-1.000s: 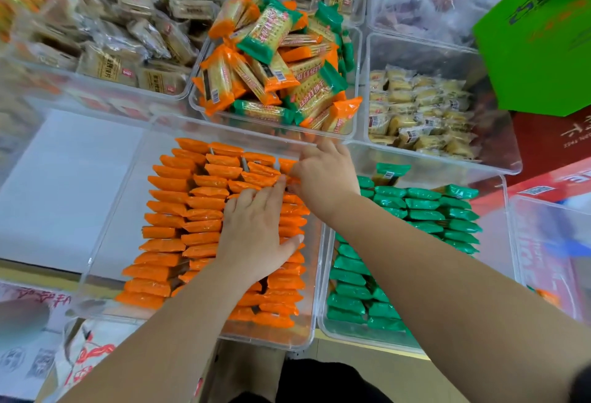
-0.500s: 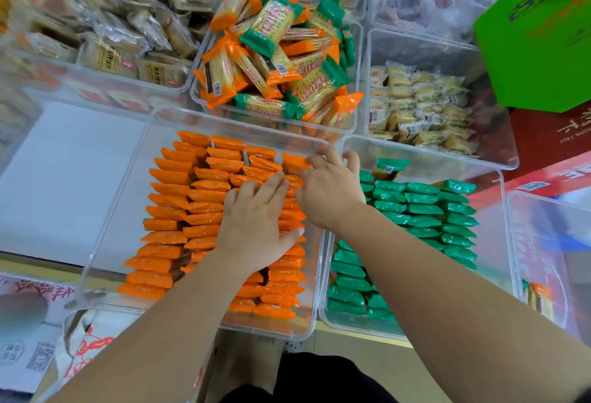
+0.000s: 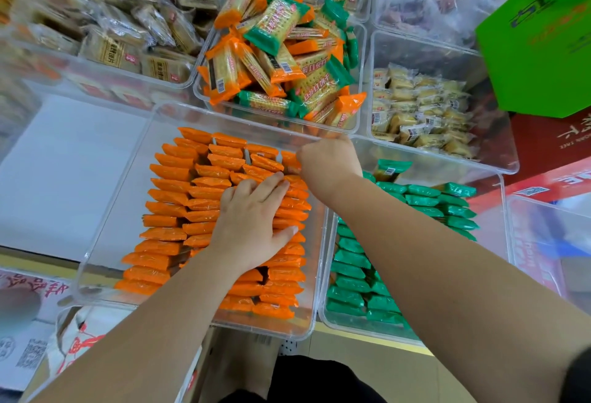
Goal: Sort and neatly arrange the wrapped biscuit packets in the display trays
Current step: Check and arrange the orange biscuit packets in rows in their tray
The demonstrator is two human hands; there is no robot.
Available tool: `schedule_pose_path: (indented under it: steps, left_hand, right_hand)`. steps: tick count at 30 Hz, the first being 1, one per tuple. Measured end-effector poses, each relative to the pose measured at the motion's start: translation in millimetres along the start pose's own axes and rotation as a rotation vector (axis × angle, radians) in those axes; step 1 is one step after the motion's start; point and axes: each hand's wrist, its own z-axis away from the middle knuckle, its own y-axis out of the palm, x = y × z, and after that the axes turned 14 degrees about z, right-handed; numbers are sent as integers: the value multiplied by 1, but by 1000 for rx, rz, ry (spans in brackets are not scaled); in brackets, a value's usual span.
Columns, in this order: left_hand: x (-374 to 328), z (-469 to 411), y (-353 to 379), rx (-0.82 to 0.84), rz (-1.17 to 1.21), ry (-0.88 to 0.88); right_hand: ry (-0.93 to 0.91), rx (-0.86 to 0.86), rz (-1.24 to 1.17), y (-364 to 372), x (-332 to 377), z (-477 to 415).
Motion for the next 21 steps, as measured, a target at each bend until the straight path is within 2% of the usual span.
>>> schedule_pose_path:
  steps: [10, 17, 19, 21]
  left_hand:
    - [6, 1, 3, -23, 13, 37]
    - [3, 0, -1, -10, 11, 40]
    - [3, 0, -2, 1, 2, 41]
    - [3, -1, -3, 17, -6, 43]
  right_hand:
    - [97, 8, -22, -2, 17, -10]
    - [49, 21, 17, -5, 14, -8]
    - [45, -32, -10, -6, 9, -5]
    - [76, -154, -34, -3, 2, 0]
